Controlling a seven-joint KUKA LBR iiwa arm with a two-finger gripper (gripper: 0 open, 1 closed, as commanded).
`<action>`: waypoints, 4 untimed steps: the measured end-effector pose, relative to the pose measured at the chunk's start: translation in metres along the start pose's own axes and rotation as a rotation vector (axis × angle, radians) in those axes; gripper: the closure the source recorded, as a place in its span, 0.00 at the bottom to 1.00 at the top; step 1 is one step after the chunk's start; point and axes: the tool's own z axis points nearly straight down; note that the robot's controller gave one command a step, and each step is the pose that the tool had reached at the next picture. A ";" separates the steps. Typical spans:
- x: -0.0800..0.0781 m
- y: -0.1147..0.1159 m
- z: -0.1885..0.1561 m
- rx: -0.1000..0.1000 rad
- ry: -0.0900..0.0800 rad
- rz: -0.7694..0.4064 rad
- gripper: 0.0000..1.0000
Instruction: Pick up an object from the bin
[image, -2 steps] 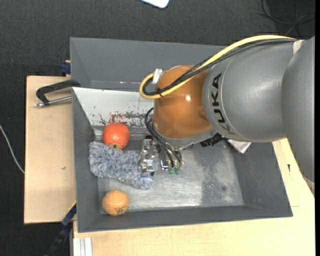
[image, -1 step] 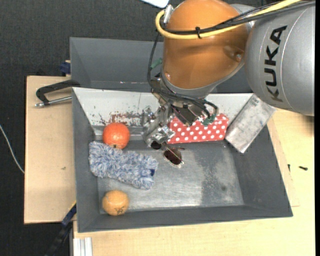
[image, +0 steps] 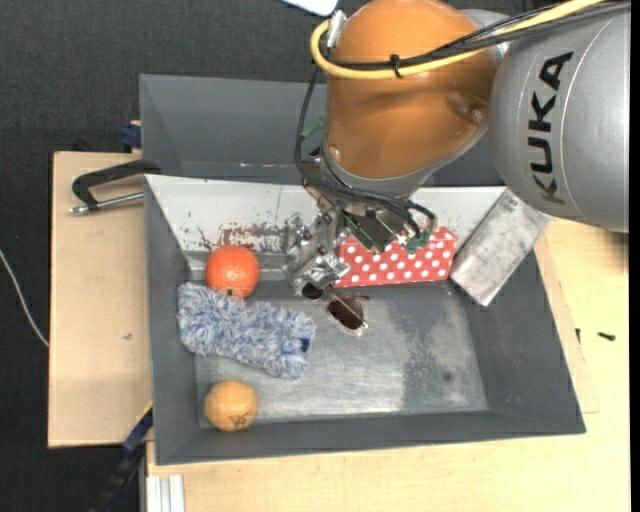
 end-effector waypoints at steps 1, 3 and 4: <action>-0.030 -0.008 0.072 -0.002 -0.001 -0.028 1.00; 0.031 -0.065 0.127 -0.001 0.004 -0.161 0.00; -0.005 0.008 0.233 -0.004 0.006 -0.337 1.00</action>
Offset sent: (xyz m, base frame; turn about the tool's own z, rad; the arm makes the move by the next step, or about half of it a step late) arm 0.0153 -0.0708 -0.1283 -0.1637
